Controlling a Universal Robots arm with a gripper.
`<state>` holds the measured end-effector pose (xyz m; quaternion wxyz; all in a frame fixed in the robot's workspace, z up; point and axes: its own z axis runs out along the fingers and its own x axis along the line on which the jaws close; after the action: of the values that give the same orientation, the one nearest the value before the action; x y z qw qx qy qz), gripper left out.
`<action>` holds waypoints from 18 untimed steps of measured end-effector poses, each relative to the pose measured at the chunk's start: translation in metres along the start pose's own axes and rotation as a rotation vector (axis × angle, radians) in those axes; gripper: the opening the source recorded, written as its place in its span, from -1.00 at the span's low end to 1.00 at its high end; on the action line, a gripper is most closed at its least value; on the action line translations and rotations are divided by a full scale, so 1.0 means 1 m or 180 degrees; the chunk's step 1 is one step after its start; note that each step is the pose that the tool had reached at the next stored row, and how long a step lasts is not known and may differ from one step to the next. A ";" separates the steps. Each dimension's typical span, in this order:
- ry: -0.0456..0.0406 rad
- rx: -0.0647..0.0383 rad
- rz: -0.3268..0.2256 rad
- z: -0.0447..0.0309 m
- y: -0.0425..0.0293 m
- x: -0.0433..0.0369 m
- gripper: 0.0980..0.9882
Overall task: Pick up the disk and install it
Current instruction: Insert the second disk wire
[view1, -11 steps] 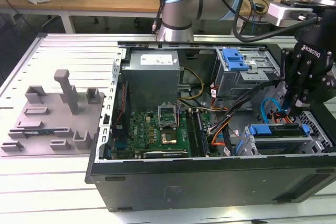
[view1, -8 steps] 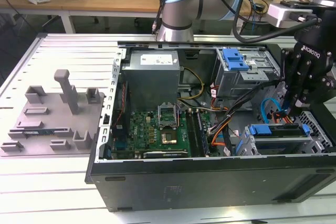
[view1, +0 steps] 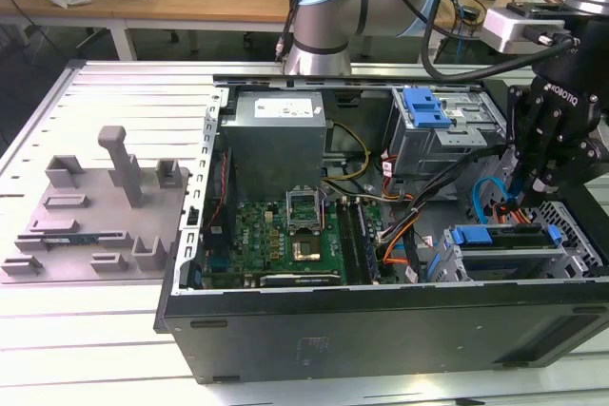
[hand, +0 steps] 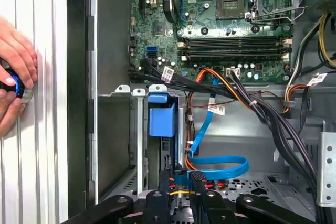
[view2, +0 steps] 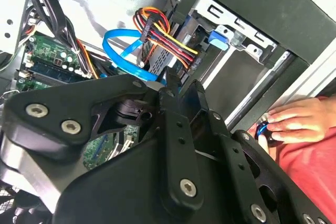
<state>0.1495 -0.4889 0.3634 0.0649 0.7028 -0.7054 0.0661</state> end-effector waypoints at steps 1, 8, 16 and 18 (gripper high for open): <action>0.0000 -0.0004 0.0000 0.0005 0.0000 0.0000 -0.58; -0.0078 -0.0131 0.0051 0.0036 0.0000 0.0008 -0.58; -0.0209 -0.0150 0.0095 0.0047 -0.0003 0.0020 -0.58; -0.0208 -0.0151 0.0097 0.0047 -0.0003 0.0021 -0.58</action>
<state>0.1498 -0.4919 0.3591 0.0574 0.6919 -0.7191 0.0273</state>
